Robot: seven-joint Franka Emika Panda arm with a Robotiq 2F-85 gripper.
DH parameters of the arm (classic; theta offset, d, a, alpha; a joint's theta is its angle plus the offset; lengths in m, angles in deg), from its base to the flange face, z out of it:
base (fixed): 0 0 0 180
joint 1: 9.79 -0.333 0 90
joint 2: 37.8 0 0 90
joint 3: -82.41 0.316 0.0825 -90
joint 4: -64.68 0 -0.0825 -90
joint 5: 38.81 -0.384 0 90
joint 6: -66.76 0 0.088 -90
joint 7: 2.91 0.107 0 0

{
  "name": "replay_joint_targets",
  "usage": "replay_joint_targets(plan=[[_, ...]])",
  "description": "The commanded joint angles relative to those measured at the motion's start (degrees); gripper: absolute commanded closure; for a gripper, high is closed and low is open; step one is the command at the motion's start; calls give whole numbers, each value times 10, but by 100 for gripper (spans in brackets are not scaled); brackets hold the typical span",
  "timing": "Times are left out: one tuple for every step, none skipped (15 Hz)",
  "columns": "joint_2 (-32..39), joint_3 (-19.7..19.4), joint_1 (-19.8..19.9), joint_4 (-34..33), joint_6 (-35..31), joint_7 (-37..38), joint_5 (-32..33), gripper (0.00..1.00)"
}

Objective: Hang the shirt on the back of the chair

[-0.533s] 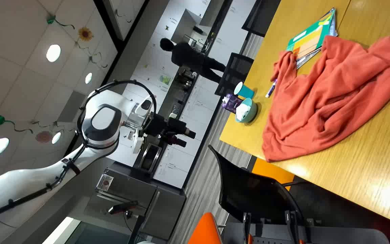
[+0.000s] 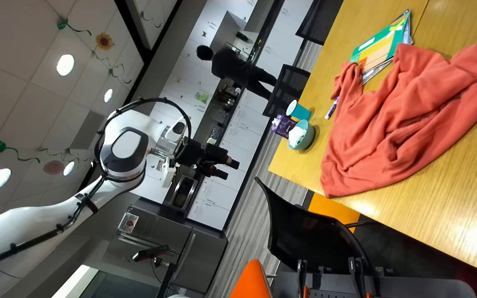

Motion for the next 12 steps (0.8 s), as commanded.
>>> replay_joint_targets(plan=[[0,2,3,-1,1,-2,-1,0],[0,2,3,-1,1,-2,-1,0],[0,2,3,-1,1,-2,-1,0],[0,2,3,-1,1,-2,-1,0],[5,3,3,-2,-10,1,-3,0],[10,6,4,0,-29,7,1,0],[21,8,2,5,-62,5,2,0],[33,8,0,9,-94,6,-2,0],[51,11,-1,13,-129,4,1,0],[74,14,-4,17,-164,2,3,0],[95,18,-7,21,-194,0,5,0],[124,21,-11,23,-223,-7,6,0]])
